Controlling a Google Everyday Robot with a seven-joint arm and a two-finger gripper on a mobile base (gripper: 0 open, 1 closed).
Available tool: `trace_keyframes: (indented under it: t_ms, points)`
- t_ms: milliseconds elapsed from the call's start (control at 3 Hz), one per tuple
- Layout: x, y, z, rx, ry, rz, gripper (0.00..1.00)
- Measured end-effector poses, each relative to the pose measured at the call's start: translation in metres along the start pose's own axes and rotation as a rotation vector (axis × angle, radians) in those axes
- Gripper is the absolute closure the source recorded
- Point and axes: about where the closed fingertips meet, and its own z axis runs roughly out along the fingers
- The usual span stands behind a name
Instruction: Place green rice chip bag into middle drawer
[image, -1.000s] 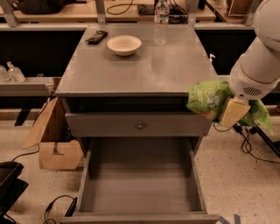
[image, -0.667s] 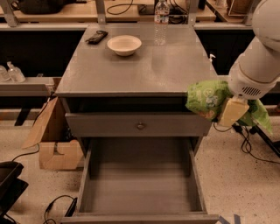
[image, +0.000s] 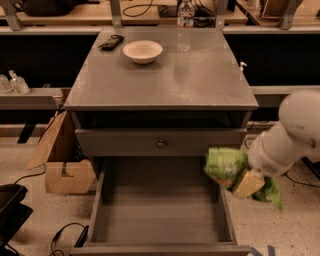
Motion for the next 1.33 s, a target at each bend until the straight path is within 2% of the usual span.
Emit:
trace_keyframes:
  t_ms: [333,667,1000,1333]
  points:
    - [0.020,0.032,0.102,-0.113,-0.123,0.079,1.00]
    - [0.022,0.042,0.191,-0.182,-0.187,0.133,1.00]
    - [0.022,0.042,0.191,-0.182,-0.187,0.133,1.00]
    - [-0.007,0.029,0.214,-0.198,-0.230,0.123,1.00]
